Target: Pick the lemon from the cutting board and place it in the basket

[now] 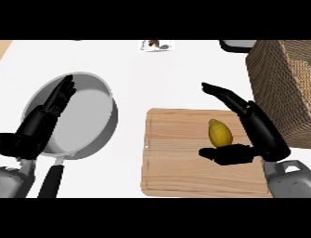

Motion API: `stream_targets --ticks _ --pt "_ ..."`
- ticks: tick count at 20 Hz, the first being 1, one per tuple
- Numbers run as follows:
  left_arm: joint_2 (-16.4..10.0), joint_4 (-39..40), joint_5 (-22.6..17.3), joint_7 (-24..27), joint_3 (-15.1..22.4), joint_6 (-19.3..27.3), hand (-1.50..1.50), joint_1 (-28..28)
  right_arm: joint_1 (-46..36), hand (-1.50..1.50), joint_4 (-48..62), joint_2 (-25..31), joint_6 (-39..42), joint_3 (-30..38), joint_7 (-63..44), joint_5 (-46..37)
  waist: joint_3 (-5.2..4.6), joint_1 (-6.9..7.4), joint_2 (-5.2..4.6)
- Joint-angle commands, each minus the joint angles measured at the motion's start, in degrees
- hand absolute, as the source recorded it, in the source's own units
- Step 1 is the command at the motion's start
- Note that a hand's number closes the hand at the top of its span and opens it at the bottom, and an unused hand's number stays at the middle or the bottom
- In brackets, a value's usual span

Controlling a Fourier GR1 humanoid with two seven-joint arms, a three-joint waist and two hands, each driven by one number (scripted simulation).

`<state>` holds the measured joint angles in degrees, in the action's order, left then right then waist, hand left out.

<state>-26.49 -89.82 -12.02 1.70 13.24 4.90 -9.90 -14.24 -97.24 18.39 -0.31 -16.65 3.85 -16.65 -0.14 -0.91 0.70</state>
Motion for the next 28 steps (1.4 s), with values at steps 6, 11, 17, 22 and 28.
stream_targets --ticks 6,11,17,22,28 --pt "0.03 2.04 0.38 0.44 -0.83 -1.1 0.0 -1.67 -10.32 -1.5 -7.76 18.69 17.67 1.54 -23.0 -8.92 -0.19 -0.29 -0.3" --pt "0.32 3.04 -0.05 2.03 -1.62 -2.26 0.0 -0.02 -11.36 -1.5 -16.33 20.62 33.68 0.65 -35.9 2.85 -0.08 -0.13 -0.23" --pt "0.77 1.13 2.12 1.56 -1.95 -2.73 0.0 0.94 -8.84 -1.5 -20.36 27.1 44.68 14.1 -40.7 20.58 0.1 0.09 -0.43" --pt "2.93 -6.47 4.33 -2.55 -2.29 -2.3 0.0 2.64 -8.76 -1.5 -18.11 21.52 43.79 13.95 -41.53 15.55 0.15 1.22 -0.61" --pt "3.43 1.93 4.14 2.62 -6.3 -8.29 0.0 1.78 -1.83 -1.5 -19.31 18.06 43.77 17.62 -33.84 9.59 0.14 0.94 -0.69"
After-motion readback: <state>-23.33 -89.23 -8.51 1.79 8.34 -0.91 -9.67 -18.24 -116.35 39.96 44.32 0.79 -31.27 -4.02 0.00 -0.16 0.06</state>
